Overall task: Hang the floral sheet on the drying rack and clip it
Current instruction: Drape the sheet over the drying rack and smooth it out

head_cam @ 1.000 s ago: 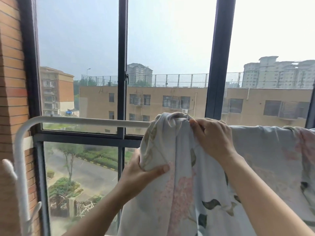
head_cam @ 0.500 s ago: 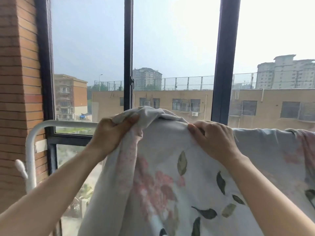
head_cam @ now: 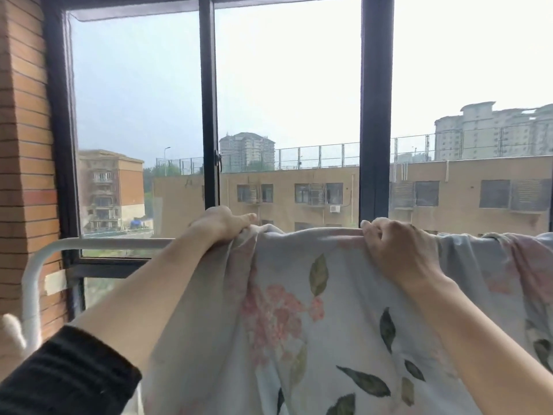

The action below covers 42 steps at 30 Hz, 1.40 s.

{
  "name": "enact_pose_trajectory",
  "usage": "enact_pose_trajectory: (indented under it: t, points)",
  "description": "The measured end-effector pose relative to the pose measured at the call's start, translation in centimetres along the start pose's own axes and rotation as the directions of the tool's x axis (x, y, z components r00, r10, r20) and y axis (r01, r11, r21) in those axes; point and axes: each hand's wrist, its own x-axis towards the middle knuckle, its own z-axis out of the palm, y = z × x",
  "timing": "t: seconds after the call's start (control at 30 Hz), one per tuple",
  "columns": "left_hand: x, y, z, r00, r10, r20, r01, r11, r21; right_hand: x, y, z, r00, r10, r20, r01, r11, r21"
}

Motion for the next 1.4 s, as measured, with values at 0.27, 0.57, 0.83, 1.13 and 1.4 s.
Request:
enact_pose_trajectory:
  t: [0.27, 0.57, 0.83, 1.13, 1.4]
  points:
    - [-2.0, -0.8, -0.9, 0.995, -0.02, -0.094, 0.019, 1.0, -0.02, -1.5, -8.2, 0.2, 0.953, -0.295, 0.063, 0.258, 0.906, 0.336]
    - [-10.2, -4.7, 2.7, 0.723, 0.135, -0.678, -0.521, 0.751, -0.405, -1.8, -8.3, 3.0, 0.937, -0.35, -0.002, 0.348, 0.933, 0.095]
    - [-15.4, -9.5, 7.2, 0.99, -0.137, -0.023, 0.068, 0.622, -0.78, -1.7, -8.9, 3.4, 0.932, -0.362, -0.002, 0.361, 0.928, 0.094]
    - [-15.9, -7.6, 5.5, 0.995, -0.078, 0.059, 0.092, 0.524, -0.847, -1.5, -7.9, 2.7, 0.927, -0.374, 0.01, 0.372, 0.923, 0.095]
    - [-9.7, -7.3, -6.6, 0.96, -0.006, -0.28, -0.236, 0.519, -0.821, -1.1, -4.1, 1.2, 0.952, -0.302, -0.054, 0.305, 0.95, 0.061]
